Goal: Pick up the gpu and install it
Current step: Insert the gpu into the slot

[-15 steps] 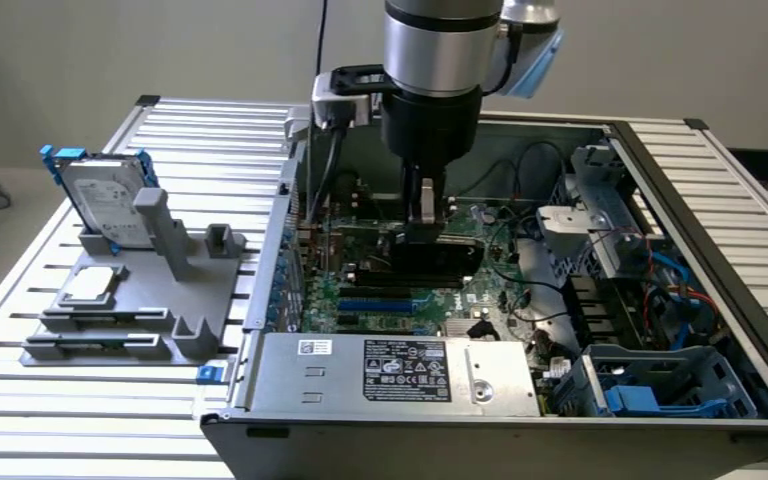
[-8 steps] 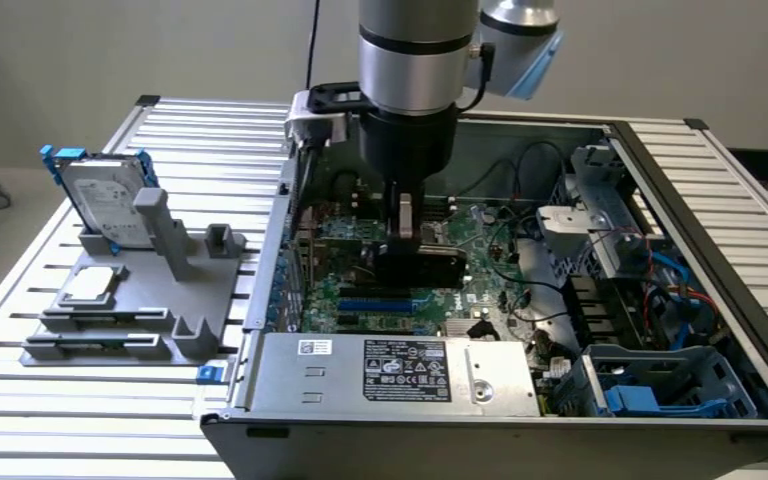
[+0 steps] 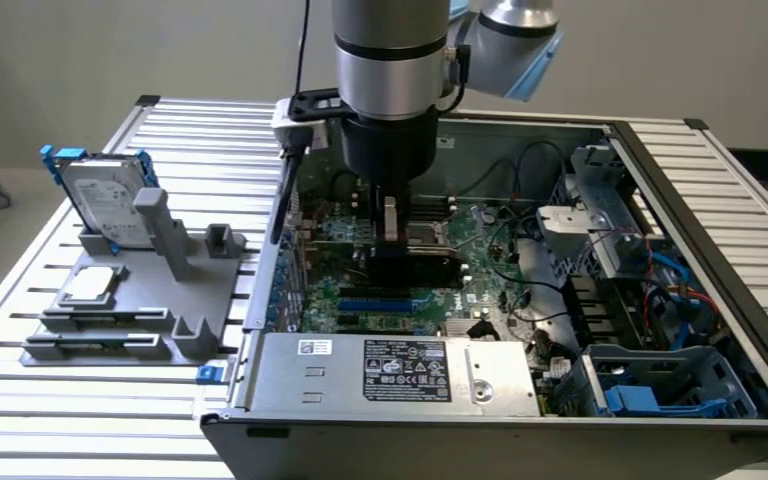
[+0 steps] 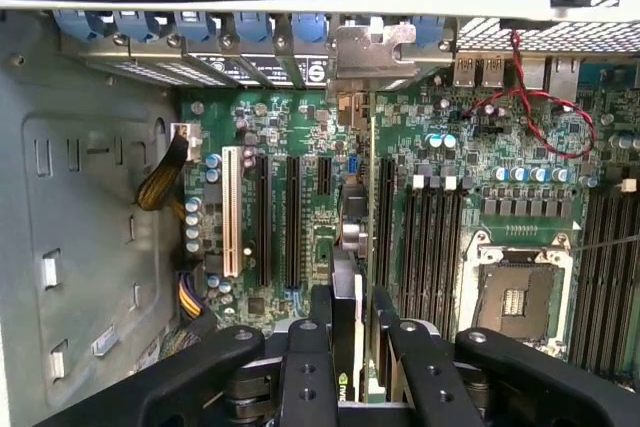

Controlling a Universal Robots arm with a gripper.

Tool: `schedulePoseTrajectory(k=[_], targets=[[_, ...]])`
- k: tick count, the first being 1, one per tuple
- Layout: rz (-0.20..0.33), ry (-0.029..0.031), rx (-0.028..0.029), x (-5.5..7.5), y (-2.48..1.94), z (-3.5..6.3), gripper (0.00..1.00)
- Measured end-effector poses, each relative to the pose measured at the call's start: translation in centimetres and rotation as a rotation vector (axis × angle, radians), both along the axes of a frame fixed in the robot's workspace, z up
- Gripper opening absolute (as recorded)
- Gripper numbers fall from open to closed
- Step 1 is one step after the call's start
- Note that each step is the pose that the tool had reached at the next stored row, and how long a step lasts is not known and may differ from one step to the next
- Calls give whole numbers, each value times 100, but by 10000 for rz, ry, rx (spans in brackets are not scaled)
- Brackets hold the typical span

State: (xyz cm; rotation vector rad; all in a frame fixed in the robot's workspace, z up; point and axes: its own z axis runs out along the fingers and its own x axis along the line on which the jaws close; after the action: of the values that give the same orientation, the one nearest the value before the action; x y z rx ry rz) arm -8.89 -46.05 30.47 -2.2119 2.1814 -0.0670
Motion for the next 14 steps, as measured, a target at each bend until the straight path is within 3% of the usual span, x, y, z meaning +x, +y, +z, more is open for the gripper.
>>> schedulePoseTrajectory(k=[14], targets=[[0,3,0,-2,0,-63,27]])
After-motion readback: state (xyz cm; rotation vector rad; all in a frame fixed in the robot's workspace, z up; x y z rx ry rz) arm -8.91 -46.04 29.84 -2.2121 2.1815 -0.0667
